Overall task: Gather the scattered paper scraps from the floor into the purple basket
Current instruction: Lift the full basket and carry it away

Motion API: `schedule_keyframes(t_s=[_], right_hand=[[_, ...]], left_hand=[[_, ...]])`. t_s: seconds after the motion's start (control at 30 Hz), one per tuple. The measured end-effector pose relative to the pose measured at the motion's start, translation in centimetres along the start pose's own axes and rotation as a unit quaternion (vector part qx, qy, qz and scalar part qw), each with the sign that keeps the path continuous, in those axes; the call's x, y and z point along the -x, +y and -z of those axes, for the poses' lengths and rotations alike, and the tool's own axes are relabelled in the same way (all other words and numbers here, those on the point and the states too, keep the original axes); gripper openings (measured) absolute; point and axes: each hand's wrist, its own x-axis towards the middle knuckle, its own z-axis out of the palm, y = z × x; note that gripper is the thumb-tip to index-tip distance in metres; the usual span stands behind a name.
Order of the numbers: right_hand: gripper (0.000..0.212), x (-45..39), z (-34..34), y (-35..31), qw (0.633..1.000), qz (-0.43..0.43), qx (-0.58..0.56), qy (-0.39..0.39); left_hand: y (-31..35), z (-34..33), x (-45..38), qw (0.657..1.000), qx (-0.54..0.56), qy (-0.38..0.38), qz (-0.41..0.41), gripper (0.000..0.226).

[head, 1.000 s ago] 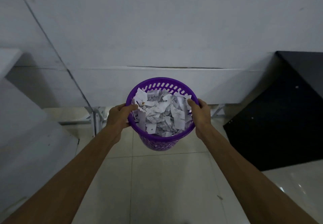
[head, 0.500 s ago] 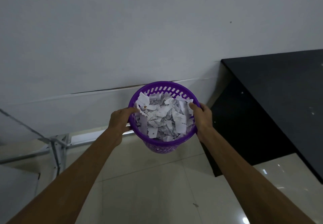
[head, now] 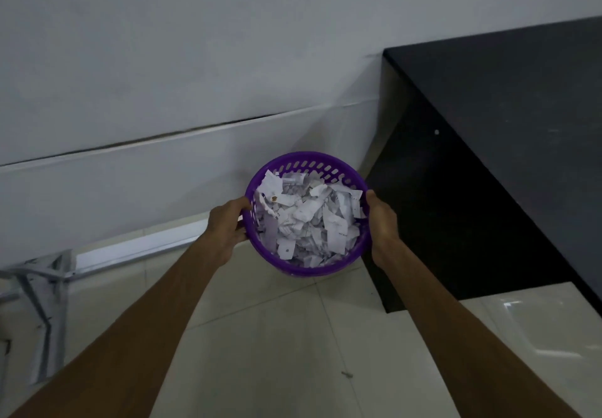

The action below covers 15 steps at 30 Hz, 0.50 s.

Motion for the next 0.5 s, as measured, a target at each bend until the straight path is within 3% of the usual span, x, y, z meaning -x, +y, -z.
schedule_keyframes(t_s=[0.5], right_hand=[[0.038,-16.1,1.6,12.3,0.998,-0.046,-0.019,0.024]], left_hand=[[-12.8,-5.9,-17.8,0.998,-0.043,-0.048,0.017,0.009]])
